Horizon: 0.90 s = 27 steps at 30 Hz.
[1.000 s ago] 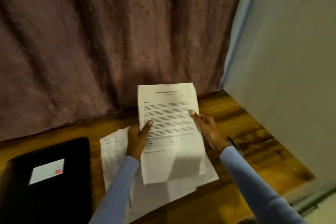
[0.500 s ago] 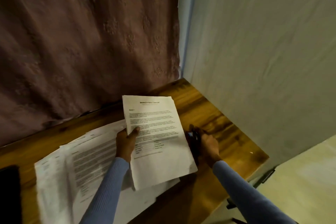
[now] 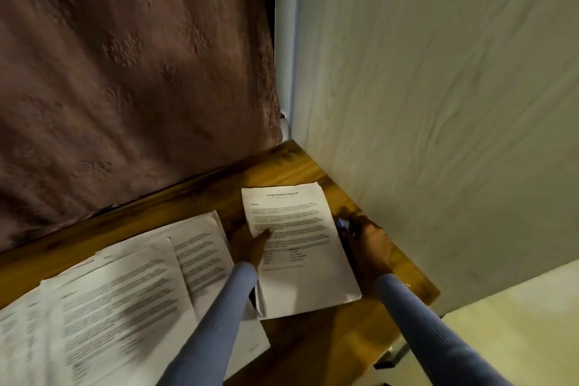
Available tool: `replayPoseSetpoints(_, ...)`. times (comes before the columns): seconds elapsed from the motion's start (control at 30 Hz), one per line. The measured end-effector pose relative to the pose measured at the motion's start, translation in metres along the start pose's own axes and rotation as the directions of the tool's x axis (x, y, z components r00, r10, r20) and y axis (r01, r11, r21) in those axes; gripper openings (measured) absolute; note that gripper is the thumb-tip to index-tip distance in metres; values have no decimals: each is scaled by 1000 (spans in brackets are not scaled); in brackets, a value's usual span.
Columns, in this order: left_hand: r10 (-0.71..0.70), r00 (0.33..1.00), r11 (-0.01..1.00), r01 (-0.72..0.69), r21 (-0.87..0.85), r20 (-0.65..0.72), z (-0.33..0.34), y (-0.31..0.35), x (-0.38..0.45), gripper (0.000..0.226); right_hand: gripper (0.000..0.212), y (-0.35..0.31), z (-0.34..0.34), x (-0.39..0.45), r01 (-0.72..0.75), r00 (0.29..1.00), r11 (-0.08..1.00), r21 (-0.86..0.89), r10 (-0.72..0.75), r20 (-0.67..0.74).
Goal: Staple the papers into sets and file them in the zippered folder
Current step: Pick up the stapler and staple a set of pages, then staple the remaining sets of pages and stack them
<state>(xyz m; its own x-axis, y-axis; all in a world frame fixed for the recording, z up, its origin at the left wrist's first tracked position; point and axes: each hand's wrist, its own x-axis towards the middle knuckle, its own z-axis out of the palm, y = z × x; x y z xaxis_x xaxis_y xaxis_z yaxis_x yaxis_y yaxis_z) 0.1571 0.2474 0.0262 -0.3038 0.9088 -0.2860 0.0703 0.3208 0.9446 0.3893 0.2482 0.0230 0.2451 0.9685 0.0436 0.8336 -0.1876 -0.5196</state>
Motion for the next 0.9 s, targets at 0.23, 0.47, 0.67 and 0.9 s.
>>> replayPoseSetpoints(0.23,238,971,861,-207,465,-8,-2,-12,-15,30,33,3,11,-2,46,998,997,-62,-48,-29)
replayPoseSetpoints(0.47,380,923,759,-348,551,59,-18,-20,-34,30,28,-15,13,-16,30,997,989,-145,-40,-70)
replayPoseSetpoints(0.67,372,924,801,-268,536,-93,-87,-34,-50,23,28,-118,31,-79,339,937,935,107,-346,49)
replayPoseSetpoints(0.9,353,893,760,-98,643,-280,-201,-76,-98,33,26,-212,96,-183,666,707,717,203,-694,132)
